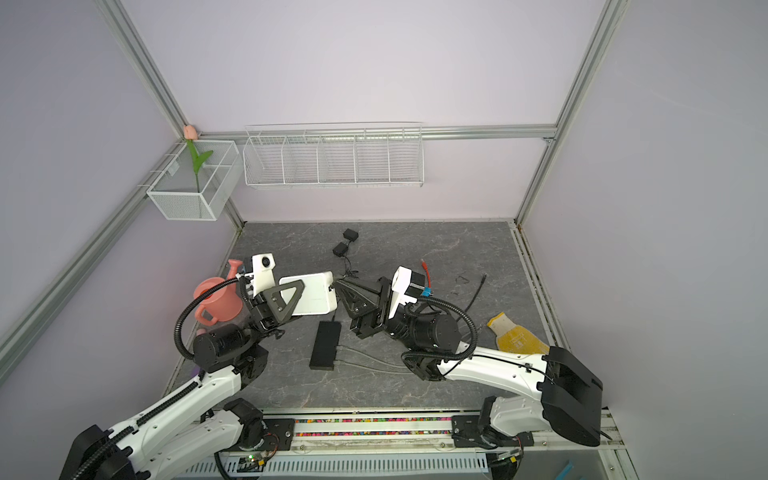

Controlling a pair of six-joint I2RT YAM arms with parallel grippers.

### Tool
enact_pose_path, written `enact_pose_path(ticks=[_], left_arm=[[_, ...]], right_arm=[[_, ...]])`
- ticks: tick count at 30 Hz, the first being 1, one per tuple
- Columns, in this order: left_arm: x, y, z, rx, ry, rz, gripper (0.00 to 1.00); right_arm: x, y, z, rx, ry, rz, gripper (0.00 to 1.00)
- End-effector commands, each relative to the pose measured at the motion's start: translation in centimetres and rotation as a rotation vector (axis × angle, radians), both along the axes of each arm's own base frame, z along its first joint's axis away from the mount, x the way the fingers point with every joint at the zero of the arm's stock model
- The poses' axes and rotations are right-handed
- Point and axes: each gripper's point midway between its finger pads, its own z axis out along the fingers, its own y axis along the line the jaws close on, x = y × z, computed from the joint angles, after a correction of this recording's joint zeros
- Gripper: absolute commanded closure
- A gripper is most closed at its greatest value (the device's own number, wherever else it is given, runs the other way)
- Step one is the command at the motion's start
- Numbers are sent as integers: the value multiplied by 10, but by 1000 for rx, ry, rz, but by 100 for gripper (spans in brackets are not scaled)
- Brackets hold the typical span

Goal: Insert the plug into the switch port

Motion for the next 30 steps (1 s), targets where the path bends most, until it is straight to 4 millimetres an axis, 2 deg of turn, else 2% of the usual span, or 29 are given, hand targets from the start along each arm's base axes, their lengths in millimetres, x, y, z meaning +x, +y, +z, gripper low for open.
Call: enact_pose_path(ticks=[1,16,30], left_arm=[[-12,6,10,-44,-53,2,100],[-8,14,21,-93,-50,42,100],[-12,11,25,-86,-71,24,100]], right_arm=[[-1,5,-1,7,7,10,94],[1,21,-26,-45,61,28,94],[7,41,-50,-97,114,49,94]])
